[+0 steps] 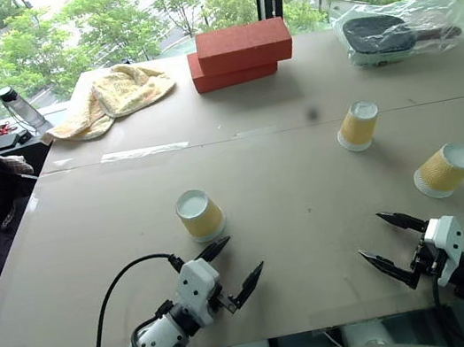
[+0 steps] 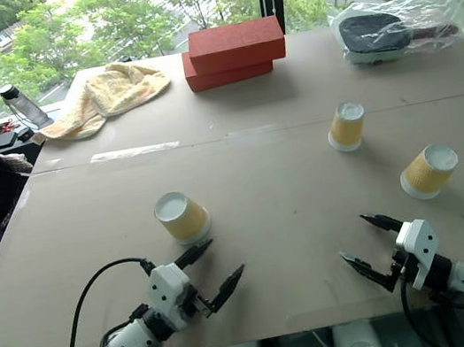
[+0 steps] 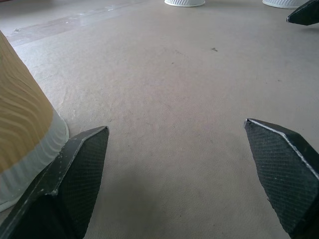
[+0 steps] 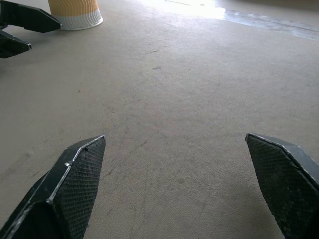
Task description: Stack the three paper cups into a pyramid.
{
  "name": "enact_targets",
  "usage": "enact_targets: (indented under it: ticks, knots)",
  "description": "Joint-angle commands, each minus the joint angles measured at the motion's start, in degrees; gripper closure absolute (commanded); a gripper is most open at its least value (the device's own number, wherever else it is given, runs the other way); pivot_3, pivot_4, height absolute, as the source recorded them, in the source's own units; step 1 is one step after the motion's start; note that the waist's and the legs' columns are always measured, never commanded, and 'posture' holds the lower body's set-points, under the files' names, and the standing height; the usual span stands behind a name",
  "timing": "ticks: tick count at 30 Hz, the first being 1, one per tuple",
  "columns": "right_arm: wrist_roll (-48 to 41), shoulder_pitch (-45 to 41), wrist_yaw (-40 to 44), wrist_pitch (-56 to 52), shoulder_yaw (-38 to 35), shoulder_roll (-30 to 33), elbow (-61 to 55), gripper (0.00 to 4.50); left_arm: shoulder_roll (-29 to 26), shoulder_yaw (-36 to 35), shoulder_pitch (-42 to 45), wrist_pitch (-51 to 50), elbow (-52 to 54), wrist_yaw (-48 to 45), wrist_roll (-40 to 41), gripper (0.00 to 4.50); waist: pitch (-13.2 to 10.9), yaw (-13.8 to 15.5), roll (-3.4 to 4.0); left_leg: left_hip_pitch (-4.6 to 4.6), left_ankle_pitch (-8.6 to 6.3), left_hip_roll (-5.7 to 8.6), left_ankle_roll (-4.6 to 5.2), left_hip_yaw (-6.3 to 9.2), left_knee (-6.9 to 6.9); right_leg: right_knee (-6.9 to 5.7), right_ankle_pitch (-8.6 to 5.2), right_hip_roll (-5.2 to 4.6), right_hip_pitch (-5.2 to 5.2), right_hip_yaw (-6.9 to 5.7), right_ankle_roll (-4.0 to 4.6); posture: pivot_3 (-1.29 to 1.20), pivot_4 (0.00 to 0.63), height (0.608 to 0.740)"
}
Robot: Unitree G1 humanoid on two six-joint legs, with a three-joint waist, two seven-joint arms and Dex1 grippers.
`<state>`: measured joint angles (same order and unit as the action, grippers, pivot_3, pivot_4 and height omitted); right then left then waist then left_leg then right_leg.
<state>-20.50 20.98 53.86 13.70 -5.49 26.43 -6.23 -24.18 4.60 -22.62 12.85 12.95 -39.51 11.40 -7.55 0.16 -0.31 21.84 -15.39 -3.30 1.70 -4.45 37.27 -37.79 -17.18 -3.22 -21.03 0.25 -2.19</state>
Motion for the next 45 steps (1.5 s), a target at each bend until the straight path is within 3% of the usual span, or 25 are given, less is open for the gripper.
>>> enact_targets:
  ticks: [1,10,19,23,26,31,39,45]
  knots:
    - [-1.2,0.3,0.7,0.5,-1.2,1.1,-1.2,0.06,-0.7,-0.2,-2.3,0.3,-3.1,-0.2,-0.8,0.0,0.0,0.0,0.01,0.0,0.0,0.0,0.0,0.0,0.0,0.0,0.0,0.0,0.0,0.0,0.0,0.0,0.15,0.73]
    - [-3.3,0.2,3.3,0.6,-0.9,2.8,-0.5,0.06,-0.5,0.8,-3.8,2.5,-2.2,-0.7,-0.3,0.0,0.1,-0.7,0.03,0.0,-0.01,0.0,0.01,-0.07,-0.03,0.03,0.0,-0.02,0.0,0.08,-0.01,0.0,0.15,0.73]
    - [-4.6,-0.9,5.8,2.5,-0.2,2.0,1.1,0.06,-2.1,-0.8,-4.5,2.3,5.2,-2.2,4.4,0.0,-0.1,-0.7,-0.19,0.04,-0.01,0.01,0.0,-0.08,-0.04,0.05,0.0,-0.1,-0.04,0.07,0.0,0.0,0.15,0.73]
    - [-8.6,-3.0,9.7,0.9,0.6,2.9,-2.1,0.06,0.3,-3.5,-12.6,0.2,16.2,1.1,13.4,0.0,-0.3,-1.0,-0.54,0.06,-0.01,-0.01,0.0,-0.06,-0.04,0.06,0.0,-0.21,-0.04,0.05,-0.01,0.0,0.15,0.73]
    - [-11.6,-5.3,10.2,-2.8,0.8,4.0,-5.5,0.06,2.3,-6.2,-18.0,-0.8,21.3,5.8,12.2,0.0,-0.4,-0.9,-0.61,0.1,-0.02,0.02,0.02,-0.07,-0.05,0.14,0.01,-0.36,-0.04,0.03,-0.01,0.0,0.15,0.73]
    - [-13.8,-7.9,11.1,-7.2,2.6,5.0,-9.9,0.06,7.0,-11.1,-7.3,-8.5,17.0,20.6,2.5,0.0,-0.4,0.9,-0.64,0.11,-0.01,0.14,0.04,0.2,0.06,0.11,0.0,-0.23,0.01,-0.27,0.0,0.0,0.15,0.73]
    - [-13.7,-9.7,11.6,-7.8,3.0,4.8,-10.8,0.06,6.7,-11.3,1.3,-7.0,10.2,21.1,-2.6,0.0,-0.5,0.4,-0.79,0.16,-0.02,0.09,0.04,0.14,0.17,0.16,0.11,0.06,0.11,-0.32,-0.19,0.0,0.15,0.73]
    - [-13.6,-9.5,11.6,-7.4,2.8,4.5,-11.2,0.06,5.6,-10.8,4.1,-5.7,6.6,16.6,-0.5,0.0,-0.5,0.6,-0.78,0.15,-0.02,0.05,0.04,0.22,0.14,0.12,0.11,-0.05,0.11,-0.33,-0.18,0.0,0.15,0.73]
